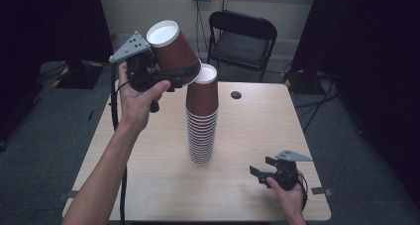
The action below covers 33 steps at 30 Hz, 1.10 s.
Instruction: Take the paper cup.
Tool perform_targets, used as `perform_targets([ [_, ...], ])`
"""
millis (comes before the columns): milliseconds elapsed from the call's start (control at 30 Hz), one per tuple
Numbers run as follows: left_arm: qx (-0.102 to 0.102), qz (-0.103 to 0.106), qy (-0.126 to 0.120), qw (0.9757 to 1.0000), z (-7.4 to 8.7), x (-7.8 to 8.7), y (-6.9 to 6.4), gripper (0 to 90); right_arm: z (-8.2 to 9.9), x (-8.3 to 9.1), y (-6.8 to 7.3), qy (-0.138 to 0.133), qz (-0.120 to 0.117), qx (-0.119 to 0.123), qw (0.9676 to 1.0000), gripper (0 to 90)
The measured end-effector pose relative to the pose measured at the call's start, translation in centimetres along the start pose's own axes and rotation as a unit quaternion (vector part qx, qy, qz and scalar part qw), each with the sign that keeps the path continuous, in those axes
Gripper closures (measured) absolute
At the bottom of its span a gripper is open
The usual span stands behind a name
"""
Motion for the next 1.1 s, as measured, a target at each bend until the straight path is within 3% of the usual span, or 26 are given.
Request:
perform_targets([
  [167, 0.013, -0.01, -0.003, 0.9999, 0.9, 1.4, 0.9, 11.6, 0.0, -0.1, 0.1, 0.003, 0.0, 0.001, 1.0, 20.4],
  [533, 0.015, -0.026, 0.006, 0.9995, 2.0, 3.6, 2.0, 11.7, 0.0, -0.2, 0.1, 0.004, 0.0, 0.002, 1.0, 20.4],
  [733, 0.028, -0.032, -0.015, 0.999, 3.3, 4.4, 2.6, 11.7, 0.1, -0.3, 0.2, 0.004, 0.001, 0.004, 1.0, 20.5],
  [867, 0.028, -0.032, -0.002, 0.9991, 4.4, 4.6, 2.8, 11.7, 0.1, -0.2, 0.3, 0.003, 0.002, 0.006, 1.0, 21.0],
  [967, 0.007, -0.031, 0.007, 0.9995, 5.2, 4.7, 2.6, 11.6, 0.1, -0.2, 0.3, 0.005, 0.002, 0.005, 1.0, 20.9],
  [1033, 0.014, -0.025, -0.002, 0.9996, 5.6, 5.0, 2.5, 11.6, 0.1, -0.2, 0.3, 0.004, 0.002, 0.006, 1.0, 20.9],
  [1100, 0.012, -0.035, 0.007, 0.9993, 6.2, 5.3, 2.6, 11.7, 0.1, -0.2, 0.4, 0.005, 0.002, 0.006, 1.0, 20.7],
])
Point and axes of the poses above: each handheld gripper's, and its own axes: x roughly backward along the jaws, z roughly out of its underside, y roughly to its left, the point moved 5 cm from there along -x, roughly forward along the jaws, and after that the axes turned 11 degrees about z, right-handed, at the moved point
